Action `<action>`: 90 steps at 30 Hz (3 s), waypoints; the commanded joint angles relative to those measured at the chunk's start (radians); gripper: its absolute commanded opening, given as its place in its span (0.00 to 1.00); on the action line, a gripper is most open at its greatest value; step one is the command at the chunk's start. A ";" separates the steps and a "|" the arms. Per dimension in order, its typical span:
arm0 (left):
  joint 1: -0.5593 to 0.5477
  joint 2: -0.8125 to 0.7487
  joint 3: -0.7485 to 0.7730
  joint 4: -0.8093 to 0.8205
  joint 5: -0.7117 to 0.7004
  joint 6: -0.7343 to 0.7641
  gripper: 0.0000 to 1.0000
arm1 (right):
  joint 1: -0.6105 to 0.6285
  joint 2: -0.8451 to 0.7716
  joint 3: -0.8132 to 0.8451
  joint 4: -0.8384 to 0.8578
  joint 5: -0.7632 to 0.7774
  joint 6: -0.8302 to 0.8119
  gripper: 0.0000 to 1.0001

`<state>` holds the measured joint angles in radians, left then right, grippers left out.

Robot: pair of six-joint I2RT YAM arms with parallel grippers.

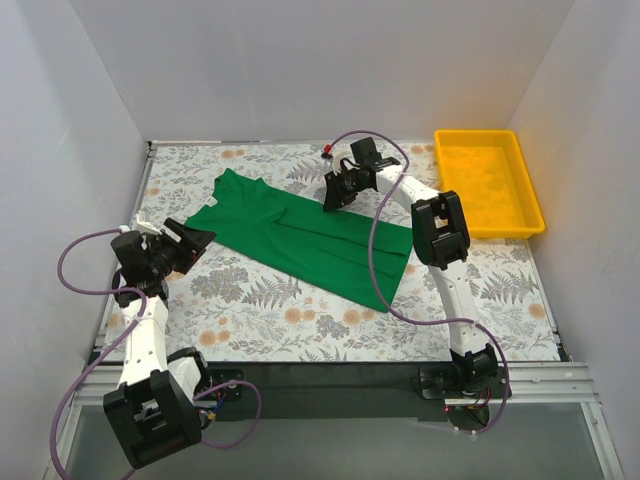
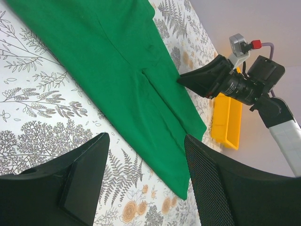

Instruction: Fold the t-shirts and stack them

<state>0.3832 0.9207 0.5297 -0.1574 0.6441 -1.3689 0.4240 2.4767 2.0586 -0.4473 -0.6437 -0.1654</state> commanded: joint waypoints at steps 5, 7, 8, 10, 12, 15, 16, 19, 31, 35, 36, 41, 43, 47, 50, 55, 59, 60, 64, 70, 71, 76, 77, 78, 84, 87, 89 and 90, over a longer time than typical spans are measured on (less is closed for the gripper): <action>0.000 -0.014 -0.014 -0.004 0.025 -0.006 0.63 | -0.025 0.036 0.106 -0.010 0.042 0.046 0.11; 0.000 -0.010 -0.016 0.004 0.028 -0.009 0.63 | -0.047 0.050 0.126 -0.010 0.067 0.085 0.01; 0.000 -0.003 -0.019 0.005 0.029 -0.013 0.63 | -0.059 0.054 0.144 -0.004 0.082 0.099 0.01; 0.000 0.023 -0.019 0.016 0.038 -0.022 0.63 | -0.091 0.053 0.147 0.008 0.102 0.138 0.01; -0.001 0.044 -0.019 0.019 0.052 -0.035 0.63 | -0.129 0.039 0.121 0.024 0.125 0.153 0.01; -0.013 0.090 -0.014 0.038 0.063 -0.053 0.63 | -0.180 0.004 0.054 0.030 0.127 0.158 0.01; -0.023 0.113 -0.016 0.053 0.063 -0.059 0.62 | -0.189 -0.008 0.031 0.030 0.125 0.158 0.01; -0.098 0.176 -0.017 0.087 0.039 -0.097 0.62 | -0.218 -0.077 -0.095 0.029 0.102 0.123 0.13; -0.477 0.674 0.196 0.073 -0.371 -0.459 0.60 | -0.218 -0.560 -0.495 -0.001 0.108 -0.244 0.63; -0.501 0.834 0.364 -0.008 -0.480 -0.492 0.51 | -0.211 -0.782 -0.708 0.045 0.125 -0.263 0.63; -0.503 0.862 0.421 -0.030 -0.504 -0.502 0.49 | -0.209 -0.824 -0.750 0.105 0.131 -0.258 0.63; -0.503 1.082 0.651 -0.201 -0.569 -0.472 0.44 | -0.212 -1.043 -0.916 0.229 0.142 -0.232 0.63; -0.503 1.147 0.737 -0.250 -0.587 -0.461 0.32 | -0.214 -1.081 -0.966 0.272 0.134 -0.227 0.63; -0.500 1.198 0.829 -0.317 -0.630 -0.414 0.04 | -0.235 -1.118 -0.997 0.285 0.105 -0.229 0.63; -0.475 1.196 0.845 -0.346 -0.666 -0.357 0.00 | -0.243 -1.121 -1.009 0.289 0.084 -0.226 0.63; -0.322 1.187 0.869 -0.353 -0.611 -0.166 0.00 | -0.245 -1.116 -1.017 0.289 0.038 -0.237 0.63; -0.202 1.228 1.001 -0.410 -0.529 -0.027 0.24 | -0.222 -1.073 -1.017 0.225 -0.161 -0.337 0.62; -0.192 1.212 1.010 -0.406 -0.514 -0.010 0.33 | -0.203 -1.066 -1.017 0.181 -0.171 -0.368 0.62; -0.184 1.060 0.948 -0.323 -0.491 0.059 0.52 | -0.050 -1.026 -1.017 0.089 -0.090 -0.558 0.62; -0.182 0.557 0.566 -0.102 -0.612 0.039 0.77 | 0.436 -0.934 -1.098 0.211 0.451 -0.521 0.62; -0.181 0.487 0.511 -0.081 -0.629 0.033 0.86 | 0.516 -0.918 -1.101 0.232 0.525 -0.484 0.63; -0.167 0.153 0.232 -0.027 -0.494 -0.001 0.97 | 0.613 -0.823 -1.072 0.288 0.739 -0.405 0.63; -0.165 0.112 0.173 -0.037 -0.466 -0.007 0.97 | 0.634 -0.806 -1.068 0.286 0.768 -0.399 0.64; -0.165 0.096 0.153 -0.050 -0.445 -0.012 0.96 | 0.645 -0.788 -1.066 0.288 0.788 -0.396 0.63; -0.164 0.004 0.101 -0.099 -0.319 0.004 0.90 | 0.664 -0.696 -1.062 0.291 0.904 -0.385 0.60; -0.165 -0.023 0.122 -0.143 -0.302 0.028 0.89 | 0.664 -0.690 -1.075 0.292 0.918 -0.387 0.51; -0.165 -0.051 0.130 -0.165 -0.297 0.042 0.88 | 0.664 -0.699 -1.088 0.289 0.874 -0.388 0.37; -0.165 -0.060 0.133 -0.181 -0.296 0.044 0.87 | 0.664 -0.705 -1.098 0.285 0.840 -0.391 0.32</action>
<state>0.2169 0.9161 0.6182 -0.2932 0.3027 -1.3590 1.0885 1.7588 0.9970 -0.1299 0.2146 -0.5659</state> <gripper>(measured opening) 0.878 0.365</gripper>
